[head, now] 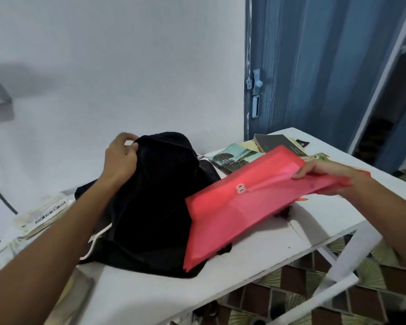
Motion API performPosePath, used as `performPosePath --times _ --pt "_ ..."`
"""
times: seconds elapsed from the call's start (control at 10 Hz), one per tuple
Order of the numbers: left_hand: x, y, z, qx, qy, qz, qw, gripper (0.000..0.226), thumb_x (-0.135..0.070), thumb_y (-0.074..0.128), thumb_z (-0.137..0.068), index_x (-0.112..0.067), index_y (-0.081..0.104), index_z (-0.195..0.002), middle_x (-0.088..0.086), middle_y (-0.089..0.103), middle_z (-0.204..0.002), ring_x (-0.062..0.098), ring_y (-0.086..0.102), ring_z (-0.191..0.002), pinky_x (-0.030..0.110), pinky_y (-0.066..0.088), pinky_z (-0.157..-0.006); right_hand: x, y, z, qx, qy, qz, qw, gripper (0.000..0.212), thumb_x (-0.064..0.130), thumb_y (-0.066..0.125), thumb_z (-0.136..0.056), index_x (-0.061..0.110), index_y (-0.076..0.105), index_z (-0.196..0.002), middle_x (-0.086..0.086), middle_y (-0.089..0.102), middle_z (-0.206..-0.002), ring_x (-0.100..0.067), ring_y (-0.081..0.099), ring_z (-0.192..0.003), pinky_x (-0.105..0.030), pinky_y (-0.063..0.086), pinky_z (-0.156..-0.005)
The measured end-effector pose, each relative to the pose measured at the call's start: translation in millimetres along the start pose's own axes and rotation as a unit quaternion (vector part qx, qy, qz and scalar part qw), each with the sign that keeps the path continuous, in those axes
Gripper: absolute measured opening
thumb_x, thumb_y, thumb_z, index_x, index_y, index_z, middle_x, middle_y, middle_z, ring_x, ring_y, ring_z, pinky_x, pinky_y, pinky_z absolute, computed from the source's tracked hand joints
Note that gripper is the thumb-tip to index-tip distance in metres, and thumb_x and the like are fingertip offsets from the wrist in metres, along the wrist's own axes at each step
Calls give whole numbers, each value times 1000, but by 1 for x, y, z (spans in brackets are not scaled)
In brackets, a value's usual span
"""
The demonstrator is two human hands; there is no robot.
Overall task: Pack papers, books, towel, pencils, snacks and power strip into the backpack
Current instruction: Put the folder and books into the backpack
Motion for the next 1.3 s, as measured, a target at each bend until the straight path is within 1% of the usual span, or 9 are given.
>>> performPosePath --times 0.2,0.3,0.4,0.5,0.6,0.7,0.9,1.0,1.3 --pt "-41 17 16 28 189 -223 956 20 -2 47 -80 -11 66 -80 11 51 -84 36 54 -76 32 35 -66 39 45 10 72 5 -74 995 9 -10 48 -78 -4 54 -76 -18 63 -64 -28 66 -52 -27 57 -49" --pt "-21 49 32 78 173 -360 914 23 -24 53 -87 -5 65 -92 17 49 -104 37 50 -95 42 42 -69 46 44 5 78 8 -43 996 48 3 82 -42 -6 56 -82 -22 67 -74 -31 61 -68 -25 48 -67" --pt "18 81 53 150 140 -524 827 76 -75 56 -69 -9 55 -106 11 41 -116 29 42 -105 38 43 -69 41 35 -9 88 24 -28 995 75 6 87 -13 -6 58 -82 -22 68 -78 -31 62 -72 -25 40 -68" --pt "62 100 76 207 108 -616 752 112 -94 51 -45 -10 47 -118 11 33 -125 28 37 -108 39 37 -74 46 38 3 72 21 -15 997 69 7 87 -26 -8 56 -86 -22 68 -75 -33 61 -70 -25 44 -63" --pt "94 108 81 244 69 -617 745 119 -92 54 -46 -9 41 -129 13 31 -134 33 35 -119 50 42 -86 55 51 23 54 6 -14 998 12 -4 57 -76 -8 52 -86 -20 66 -61 -30 67 -49 -22 52 -41" --pt "105 110 76 275 28 -602 749 94 -77 64 -61 -14 47 -128 10 44 -130 32 44 -118 52 43 -89 56 47 26 18 -9 -20 1000 12 -8 42 -88 -6 51 -83 -17 62 -50 -26 62 -39 -20 44 -31" --pt "95 130 89 301 51 -561 769 24 -28 61 -77 -17 62 -99 1 65 -93 24 64 -88 40 53 -80 52 51 38 9 10 -23 1000 11 -7 42 -89 -6 52 -83 -17 62 -50 -25 62 -39 -21 45 -32" --pt "90 126 82 282 71 -530 797 17 -26 64 -78 -15 58 -90 1 64 -84 22 64 -80 29 48 -64 51 50 42 10 15 -28 999 12 -6 42 -91 -6 52 -84 -17 62 -50 -25 62 -38 -21 44 -31" --pt "51 74 20 211 41 -439 872 35 -23 65 -72 -10 58 -104 15 63 -105 36 61 -99 39 48 -78 54 72 33 30 8 -101 994 19 -10 37 -89 -2 51 -79 -17 62 -54 -25 67 -47 -25 53 -41"
Point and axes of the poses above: each hand's wrist, its own z-axis away from the middle knuckle, its own y-axis out of the palm, x = y × z, the point moved 10 cm from there along -z, towards the middle knuckle
